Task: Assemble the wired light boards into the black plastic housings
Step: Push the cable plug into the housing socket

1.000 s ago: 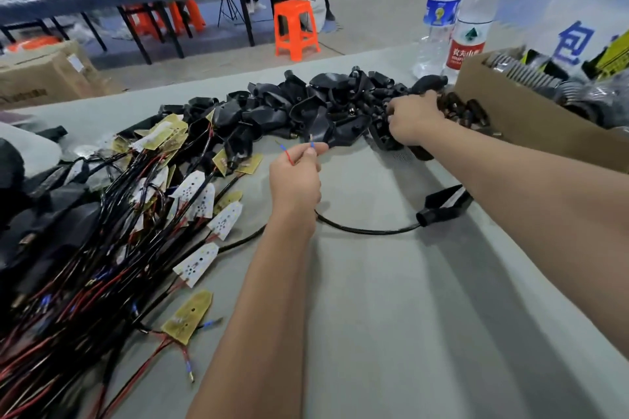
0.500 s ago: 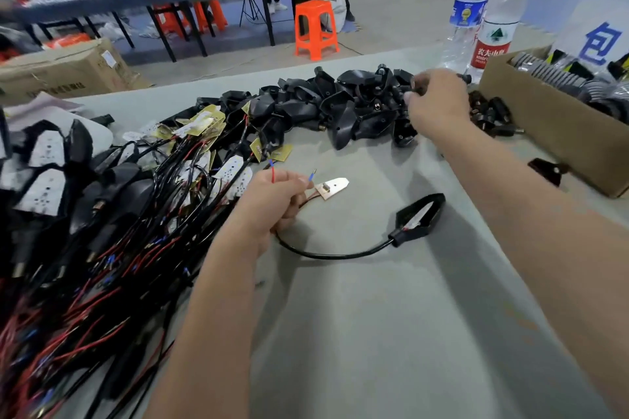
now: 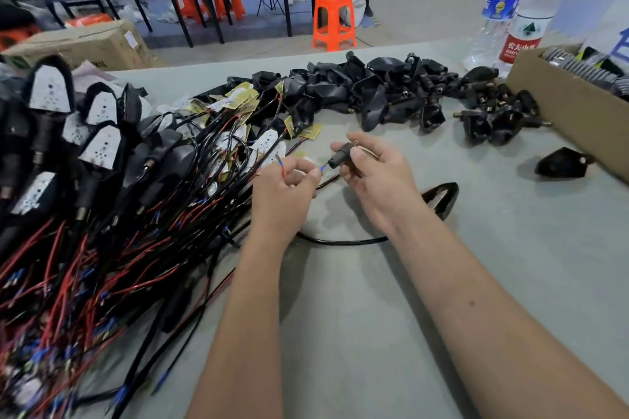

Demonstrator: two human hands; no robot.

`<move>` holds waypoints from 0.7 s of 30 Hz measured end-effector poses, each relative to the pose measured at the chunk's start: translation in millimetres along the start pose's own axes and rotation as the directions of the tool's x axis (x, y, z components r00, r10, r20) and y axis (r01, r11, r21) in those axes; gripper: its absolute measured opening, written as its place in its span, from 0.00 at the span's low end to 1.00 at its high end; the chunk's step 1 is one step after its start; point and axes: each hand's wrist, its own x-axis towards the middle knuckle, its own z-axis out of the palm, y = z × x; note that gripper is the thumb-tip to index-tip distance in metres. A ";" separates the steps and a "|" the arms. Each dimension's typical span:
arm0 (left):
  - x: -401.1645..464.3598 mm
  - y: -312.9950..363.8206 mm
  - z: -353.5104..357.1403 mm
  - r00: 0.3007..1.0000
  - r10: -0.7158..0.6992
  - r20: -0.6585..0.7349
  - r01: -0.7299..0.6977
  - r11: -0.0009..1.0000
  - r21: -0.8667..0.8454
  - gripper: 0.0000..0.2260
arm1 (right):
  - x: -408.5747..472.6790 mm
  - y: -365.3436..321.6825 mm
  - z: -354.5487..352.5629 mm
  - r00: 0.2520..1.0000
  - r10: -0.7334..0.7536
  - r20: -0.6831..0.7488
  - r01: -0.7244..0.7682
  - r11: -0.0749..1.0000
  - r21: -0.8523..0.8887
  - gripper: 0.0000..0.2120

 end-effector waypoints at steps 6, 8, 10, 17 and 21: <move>1.3 -5.5 6.3 1.000 0.021 -0.001 -0.021 0.990 0.140 0.07 | 0.8 4.2 -3.5 1.000 -0.017 0.005 0.017 1.000 -0.001 0.12; 1.3 -5.8 5.2 1.000 0.010 -0.001 -0.009 0.991 0.134 0.07 | 1.1 5.6 -2.8 0.999 -0.031 0.018 0.031 0.999 -0.015 0.12; 1.5 -4.9 4.5 1.000 -0.002 0.011 0.000 0.990 0.141 0.07 | 1.2 6.7 -1.7 0.998 -0.048 0.028 0.049 0.997 -0.057 0.13; -0.8 1.0 3.1 0.994 -0.104 -0.021 0.105 0.994 0.027 0.08 | -1.0 13.3 1.8 0.989 -0.137 0.060 0.148 0.954 -0.260 0.12; -1.4 3.4 0.2 0.991 -0.135 0.021 0.136 0.988 -0.073 0.15 | -1.2 10.8 1.8 0.987 -0.157 -0.017 0.150 0.967 -0.205 0.11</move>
